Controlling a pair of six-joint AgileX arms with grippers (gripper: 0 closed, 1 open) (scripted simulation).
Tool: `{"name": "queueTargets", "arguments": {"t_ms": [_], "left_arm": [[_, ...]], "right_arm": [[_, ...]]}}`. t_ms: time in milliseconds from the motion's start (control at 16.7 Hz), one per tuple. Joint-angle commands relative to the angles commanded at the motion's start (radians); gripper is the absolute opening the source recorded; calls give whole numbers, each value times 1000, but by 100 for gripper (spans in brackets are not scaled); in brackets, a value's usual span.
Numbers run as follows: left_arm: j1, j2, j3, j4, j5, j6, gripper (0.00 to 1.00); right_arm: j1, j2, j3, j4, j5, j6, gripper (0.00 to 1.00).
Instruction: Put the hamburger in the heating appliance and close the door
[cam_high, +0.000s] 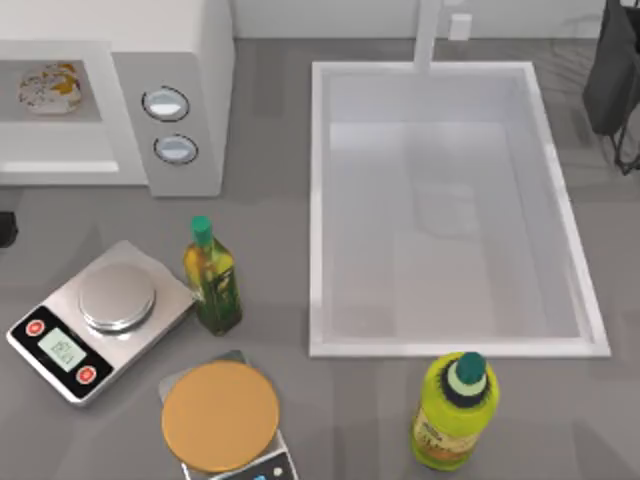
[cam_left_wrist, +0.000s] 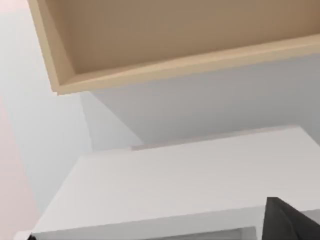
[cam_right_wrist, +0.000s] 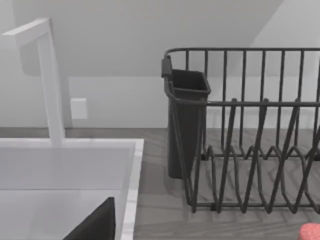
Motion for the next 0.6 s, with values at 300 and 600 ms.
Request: {"name": "queueTargets", "arguments": {"t_ms": [300,600], "left_arm": [[336,293,312,-158,306,214,0],[731,686,588,-400,617,422,0]], "right_arm": [[0,0,0,0,0,0,100],[0,0,0,0,0,0,100]]}}
